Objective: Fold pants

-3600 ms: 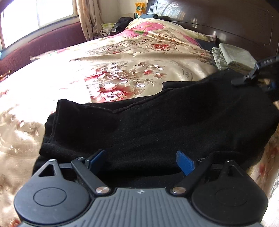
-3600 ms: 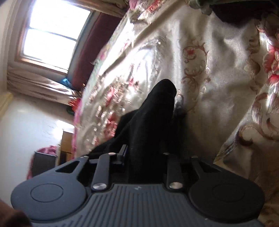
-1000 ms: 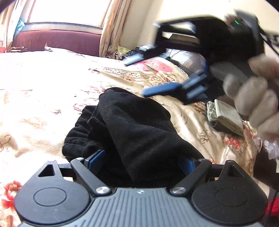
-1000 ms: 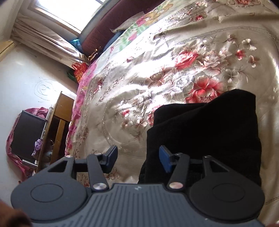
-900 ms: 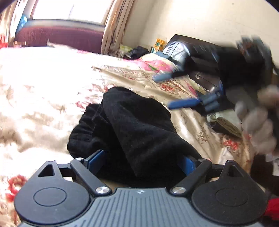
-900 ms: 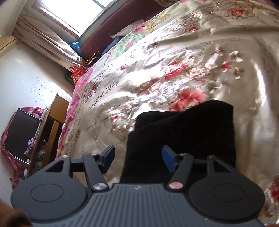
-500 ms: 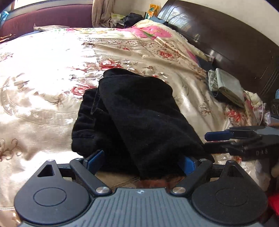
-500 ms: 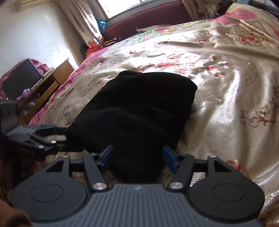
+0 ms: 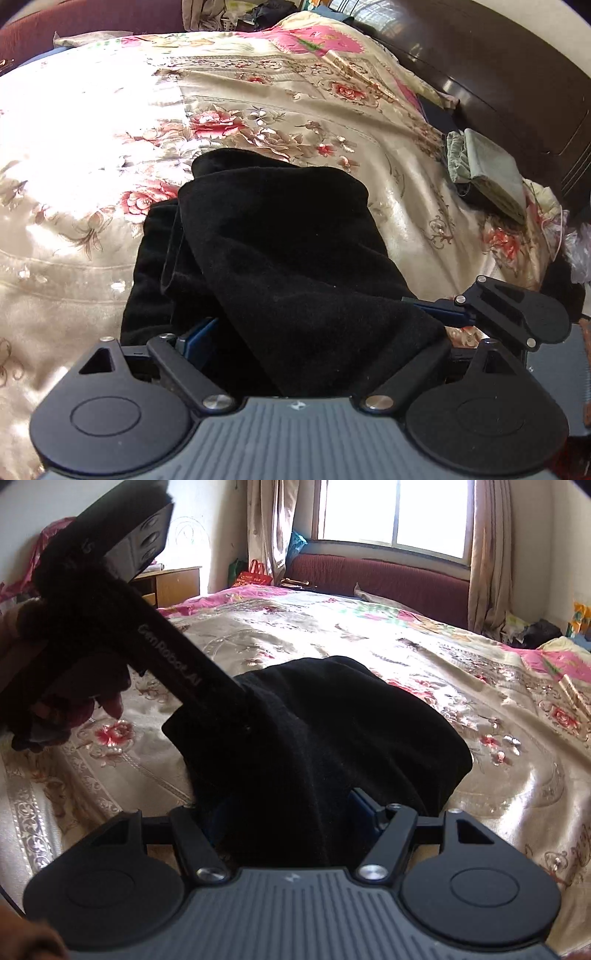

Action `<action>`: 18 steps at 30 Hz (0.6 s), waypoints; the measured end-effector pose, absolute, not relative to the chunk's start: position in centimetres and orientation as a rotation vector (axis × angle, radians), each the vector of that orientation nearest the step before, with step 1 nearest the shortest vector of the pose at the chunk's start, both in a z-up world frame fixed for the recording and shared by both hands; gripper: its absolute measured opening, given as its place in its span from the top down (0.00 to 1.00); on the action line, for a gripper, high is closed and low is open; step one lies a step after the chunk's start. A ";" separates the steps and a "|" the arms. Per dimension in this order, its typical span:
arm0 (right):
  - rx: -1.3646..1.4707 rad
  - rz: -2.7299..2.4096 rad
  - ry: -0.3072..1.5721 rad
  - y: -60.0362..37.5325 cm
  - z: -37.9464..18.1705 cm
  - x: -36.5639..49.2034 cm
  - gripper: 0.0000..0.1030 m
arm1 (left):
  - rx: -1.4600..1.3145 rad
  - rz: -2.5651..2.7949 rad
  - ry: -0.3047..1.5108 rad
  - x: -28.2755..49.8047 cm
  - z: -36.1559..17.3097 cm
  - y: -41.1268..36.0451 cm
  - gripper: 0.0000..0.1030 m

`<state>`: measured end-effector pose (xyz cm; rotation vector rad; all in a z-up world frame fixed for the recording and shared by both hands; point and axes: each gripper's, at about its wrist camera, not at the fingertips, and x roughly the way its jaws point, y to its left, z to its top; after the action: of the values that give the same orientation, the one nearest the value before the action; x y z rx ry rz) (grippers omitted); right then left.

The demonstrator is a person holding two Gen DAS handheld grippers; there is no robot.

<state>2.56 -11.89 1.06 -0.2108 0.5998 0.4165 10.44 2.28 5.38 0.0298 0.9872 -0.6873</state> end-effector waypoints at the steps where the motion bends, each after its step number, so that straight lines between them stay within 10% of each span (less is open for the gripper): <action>1: -0.206 0.413 0.601 -11.9 1.0 2.7 0.35 | 0.032 -0.693 0.987 10.6 5.7 2.3 0.00; 18: -0.110 0.482 0.559 -12.0 1.3 2.7 0.30 | -0.031 -0.765 1.113 10.8 7.2 5.0 0.00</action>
<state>2.73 -11.97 1.33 -0.1100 0.5586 0.4823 10.79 5.02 7.19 -0.0315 1.1132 -0.7647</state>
